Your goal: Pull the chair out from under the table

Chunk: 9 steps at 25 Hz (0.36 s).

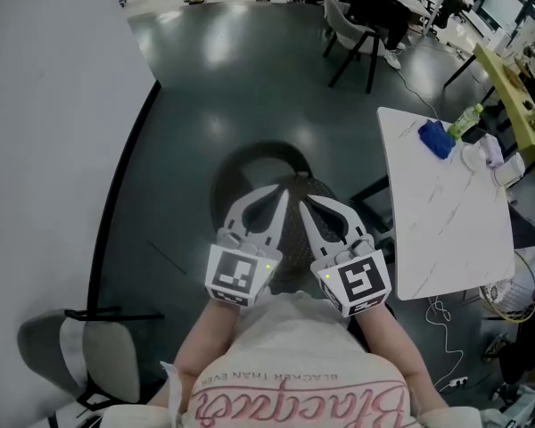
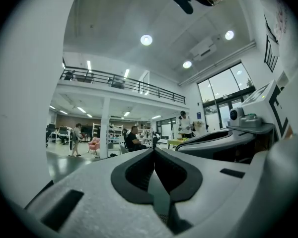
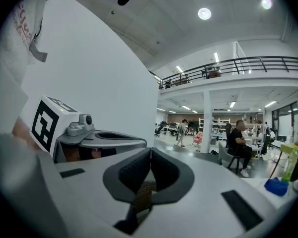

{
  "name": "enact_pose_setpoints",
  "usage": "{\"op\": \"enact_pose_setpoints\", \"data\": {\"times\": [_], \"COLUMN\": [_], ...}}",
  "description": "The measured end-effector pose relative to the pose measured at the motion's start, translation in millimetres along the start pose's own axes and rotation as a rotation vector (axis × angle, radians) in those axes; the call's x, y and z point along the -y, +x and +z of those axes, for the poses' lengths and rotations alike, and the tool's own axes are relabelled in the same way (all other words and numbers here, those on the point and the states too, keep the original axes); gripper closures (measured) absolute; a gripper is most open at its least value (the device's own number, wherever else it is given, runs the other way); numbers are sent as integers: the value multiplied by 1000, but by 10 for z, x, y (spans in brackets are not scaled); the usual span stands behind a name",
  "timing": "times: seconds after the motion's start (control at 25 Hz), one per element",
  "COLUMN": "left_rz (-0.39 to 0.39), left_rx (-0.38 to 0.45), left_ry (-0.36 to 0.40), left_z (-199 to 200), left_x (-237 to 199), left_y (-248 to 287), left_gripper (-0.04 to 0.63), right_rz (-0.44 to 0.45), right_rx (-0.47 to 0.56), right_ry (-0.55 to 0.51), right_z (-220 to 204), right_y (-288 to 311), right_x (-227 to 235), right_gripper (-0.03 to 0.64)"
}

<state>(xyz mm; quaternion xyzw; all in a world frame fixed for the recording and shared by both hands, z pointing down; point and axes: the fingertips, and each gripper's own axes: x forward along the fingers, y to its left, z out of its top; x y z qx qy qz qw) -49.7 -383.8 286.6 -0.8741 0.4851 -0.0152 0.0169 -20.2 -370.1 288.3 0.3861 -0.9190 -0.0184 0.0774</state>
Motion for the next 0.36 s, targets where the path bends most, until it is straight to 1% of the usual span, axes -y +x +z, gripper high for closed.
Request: {"op": "enact_pose_setpoints", "data": {"times": [0.36], "left_rz": [-27], "left_rx": [-5], "left_ry": [1], "left_z": [1], "left_x": [121], "left_y": [62], "left_gripper": [589], "right_rz": [-18], "right_rx": [-4], "right_ry": [31], "right_z": [-60], "right_y": [-74], "right_x": [102], "right_gripper": [614]}}
